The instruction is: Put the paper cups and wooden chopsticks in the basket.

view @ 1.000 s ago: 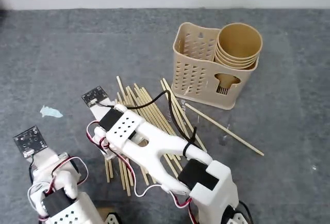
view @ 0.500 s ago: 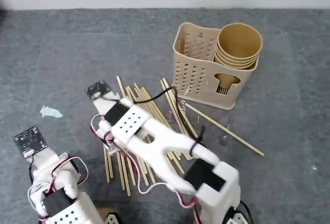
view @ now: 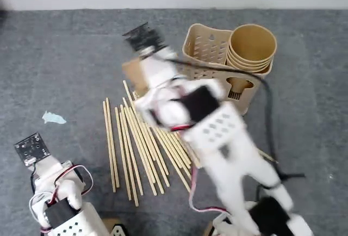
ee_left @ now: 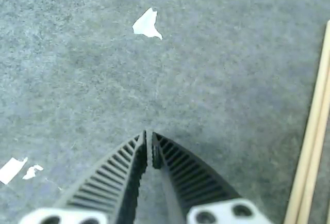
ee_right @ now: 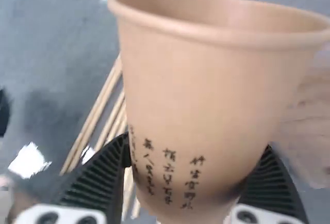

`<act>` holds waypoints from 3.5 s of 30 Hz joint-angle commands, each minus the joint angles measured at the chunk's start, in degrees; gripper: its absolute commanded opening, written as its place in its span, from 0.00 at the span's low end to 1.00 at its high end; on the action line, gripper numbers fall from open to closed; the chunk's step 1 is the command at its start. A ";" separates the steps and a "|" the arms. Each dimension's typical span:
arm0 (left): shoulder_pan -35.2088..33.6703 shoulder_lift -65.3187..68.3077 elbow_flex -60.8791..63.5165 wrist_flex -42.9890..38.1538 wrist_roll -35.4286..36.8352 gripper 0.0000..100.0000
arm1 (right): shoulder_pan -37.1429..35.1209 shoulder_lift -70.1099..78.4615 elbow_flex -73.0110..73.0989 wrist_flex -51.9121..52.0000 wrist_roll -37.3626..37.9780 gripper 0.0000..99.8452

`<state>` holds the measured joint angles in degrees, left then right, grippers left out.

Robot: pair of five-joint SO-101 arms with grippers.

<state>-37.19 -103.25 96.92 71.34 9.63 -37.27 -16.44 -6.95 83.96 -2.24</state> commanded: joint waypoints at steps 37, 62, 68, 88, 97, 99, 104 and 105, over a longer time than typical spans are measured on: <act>-0.09 -1.05 -0.48 -1.41 0.26 0.02 | 35.03 -11.65 39.56 -65.80 10.73 0.24; -0.09 -1.05 -0.48 -1.41 0.26 0.02 | 32.13 -19.91 39.91 -55.16 7.30 0.43; -0.09 -1.05 -0.48 -1.32 0.26 0.02 | 30.81 -19.38 40.18 -50.95 7.12 0.43; -0.09 -1.05 -0.48 -1.32 0.26 0.02 | 33.89 -29.93 40.18 -34.68 7.12 0.43; -0.09 -1.05 -0.48 -1.32 0.26 0.02 | 34.59 -41.01 40.18 -27.65 7.21 0.43; -0.09 -1.05 -0.48 -1.32 0.35 0.02 | 35.91 -42.77 40.18 -27.91 7.12 0.43; -0.09 -1.05 -0.48 -1.41 0.35 0.02 | 35.82 -46.90 40.18 -26.07 7.12 0.39; -0.09 -1.05 -0.48 -1.41 0.35 0.02 | 35.12 -47.43 40.18 -24.40 7.12 0.35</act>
<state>-37.19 -103.25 96.92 71.34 9.63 -1.32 -61.54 33.67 56.79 5.32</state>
